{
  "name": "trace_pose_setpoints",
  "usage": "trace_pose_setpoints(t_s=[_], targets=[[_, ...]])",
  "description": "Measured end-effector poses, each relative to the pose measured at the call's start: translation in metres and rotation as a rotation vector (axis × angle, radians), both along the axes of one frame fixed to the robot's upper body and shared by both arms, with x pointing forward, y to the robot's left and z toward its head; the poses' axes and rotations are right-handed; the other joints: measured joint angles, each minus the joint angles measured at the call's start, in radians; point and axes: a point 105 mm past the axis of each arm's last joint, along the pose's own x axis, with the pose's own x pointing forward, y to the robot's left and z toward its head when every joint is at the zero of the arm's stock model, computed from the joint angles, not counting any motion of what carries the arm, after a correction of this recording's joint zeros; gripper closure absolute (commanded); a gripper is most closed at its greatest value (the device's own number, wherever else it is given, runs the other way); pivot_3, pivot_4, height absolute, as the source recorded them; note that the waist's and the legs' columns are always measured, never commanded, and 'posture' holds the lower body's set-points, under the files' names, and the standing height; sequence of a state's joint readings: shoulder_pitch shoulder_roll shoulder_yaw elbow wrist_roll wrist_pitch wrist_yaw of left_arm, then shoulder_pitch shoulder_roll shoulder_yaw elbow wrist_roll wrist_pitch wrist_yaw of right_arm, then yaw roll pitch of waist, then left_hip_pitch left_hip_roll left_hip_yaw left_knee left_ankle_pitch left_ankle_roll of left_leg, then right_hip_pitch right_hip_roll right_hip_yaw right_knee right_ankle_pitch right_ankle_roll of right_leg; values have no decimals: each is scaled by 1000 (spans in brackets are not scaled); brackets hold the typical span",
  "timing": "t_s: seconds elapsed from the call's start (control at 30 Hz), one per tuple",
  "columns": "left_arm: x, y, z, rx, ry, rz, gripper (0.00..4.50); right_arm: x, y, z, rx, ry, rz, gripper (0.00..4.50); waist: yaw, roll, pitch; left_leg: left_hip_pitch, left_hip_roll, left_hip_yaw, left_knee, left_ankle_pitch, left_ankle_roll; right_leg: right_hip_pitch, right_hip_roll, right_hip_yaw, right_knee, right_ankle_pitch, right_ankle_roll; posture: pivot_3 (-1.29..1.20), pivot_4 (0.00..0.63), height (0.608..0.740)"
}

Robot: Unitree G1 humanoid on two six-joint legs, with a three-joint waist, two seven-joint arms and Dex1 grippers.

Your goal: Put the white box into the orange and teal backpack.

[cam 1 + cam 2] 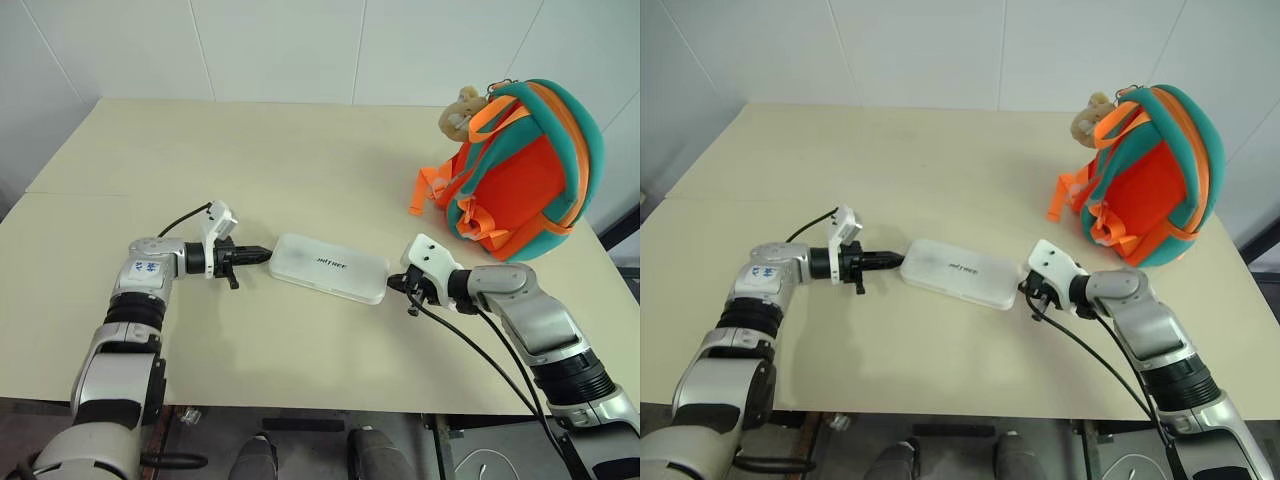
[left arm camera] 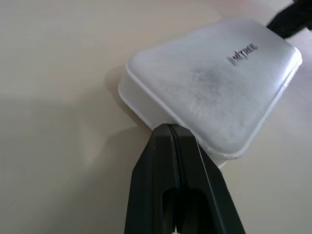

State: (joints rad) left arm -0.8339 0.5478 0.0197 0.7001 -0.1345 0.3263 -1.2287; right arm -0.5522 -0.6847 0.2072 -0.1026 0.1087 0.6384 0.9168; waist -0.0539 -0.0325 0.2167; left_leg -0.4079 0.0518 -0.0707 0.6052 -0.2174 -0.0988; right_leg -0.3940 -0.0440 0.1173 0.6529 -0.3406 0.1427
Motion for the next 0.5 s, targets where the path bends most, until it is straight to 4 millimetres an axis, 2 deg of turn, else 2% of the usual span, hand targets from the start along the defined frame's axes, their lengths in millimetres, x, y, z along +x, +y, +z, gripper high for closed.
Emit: trace_pose_setpoints(t_s=[0.27, 0.5], targets=[[-27, 0, -3, 56, 59, -44, 4487, -6, -4, 9, -22, 24, 64, 4500, 0, 0, 0, 0, 0, 0, 0, 0, 0, 0, 0, 0, 0, 0, 0, 0, 150, 740], [-43, 1, -6, 72, 95, -30, 4487, -20, -4, 16, -30, 68, 146, 4500, 0, 0, 0, 0, 0, 0, 0, 0, 0, 0, 0, 0, 0, 0, 0, 0, 150, 740]])
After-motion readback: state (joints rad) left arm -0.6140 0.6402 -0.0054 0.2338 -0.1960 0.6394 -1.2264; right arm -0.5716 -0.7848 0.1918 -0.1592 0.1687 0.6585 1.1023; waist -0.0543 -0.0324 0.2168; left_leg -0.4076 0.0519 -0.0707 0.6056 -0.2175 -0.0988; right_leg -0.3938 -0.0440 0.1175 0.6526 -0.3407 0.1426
